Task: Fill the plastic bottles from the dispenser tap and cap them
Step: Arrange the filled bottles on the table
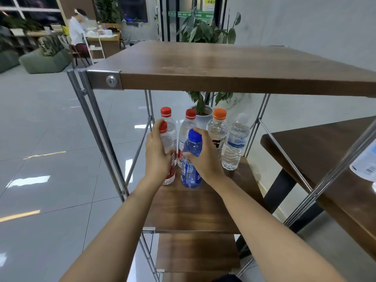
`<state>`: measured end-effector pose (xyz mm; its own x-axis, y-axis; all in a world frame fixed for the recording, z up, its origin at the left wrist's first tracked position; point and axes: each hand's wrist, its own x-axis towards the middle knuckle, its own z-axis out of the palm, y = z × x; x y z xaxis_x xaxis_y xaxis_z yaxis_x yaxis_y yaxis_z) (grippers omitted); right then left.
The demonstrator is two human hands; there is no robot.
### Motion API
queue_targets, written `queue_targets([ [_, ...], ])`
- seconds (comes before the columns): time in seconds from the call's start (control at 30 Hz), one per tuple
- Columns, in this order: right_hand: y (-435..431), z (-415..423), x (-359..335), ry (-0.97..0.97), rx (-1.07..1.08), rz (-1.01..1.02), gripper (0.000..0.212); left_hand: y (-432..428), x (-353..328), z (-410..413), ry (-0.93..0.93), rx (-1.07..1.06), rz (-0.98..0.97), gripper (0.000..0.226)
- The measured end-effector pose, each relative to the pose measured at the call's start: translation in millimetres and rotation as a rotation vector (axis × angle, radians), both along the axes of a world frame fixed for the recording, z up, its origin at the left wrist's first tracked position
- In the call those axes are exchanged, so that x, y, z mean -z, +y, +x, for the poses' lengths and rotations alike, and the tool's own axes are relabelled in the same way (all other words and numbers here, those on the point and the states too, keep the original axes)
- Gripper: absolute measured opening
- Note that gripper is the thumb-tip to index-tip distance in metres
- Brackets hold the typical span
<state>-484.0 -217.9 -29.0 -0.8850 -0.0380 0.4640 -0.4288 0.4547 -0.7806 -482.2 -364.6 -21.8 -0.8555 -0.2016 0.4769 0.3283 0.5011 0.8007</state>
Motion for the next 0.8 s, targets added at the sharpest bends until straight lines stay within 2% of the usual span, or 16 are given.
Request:
queue_targets([
  [0.47, -4, -7, -1, -0.037, -0.029, 0.059, 0.072, 6, 1, -7, 0.009, -0.019, -0.008, 0.081],
  [0.63, -2, -4, -7, -0.083, -0.002, 0.26, 0.078, 3, -3, -1, -0.004, -0.036, -0.096, 0.085],
  [0.8, 11, 11, -20, -0.02, 0.039, 0.493, 0.08, 3, -18, 18, 0.023, -0.089, -0.245, 0.087],
])
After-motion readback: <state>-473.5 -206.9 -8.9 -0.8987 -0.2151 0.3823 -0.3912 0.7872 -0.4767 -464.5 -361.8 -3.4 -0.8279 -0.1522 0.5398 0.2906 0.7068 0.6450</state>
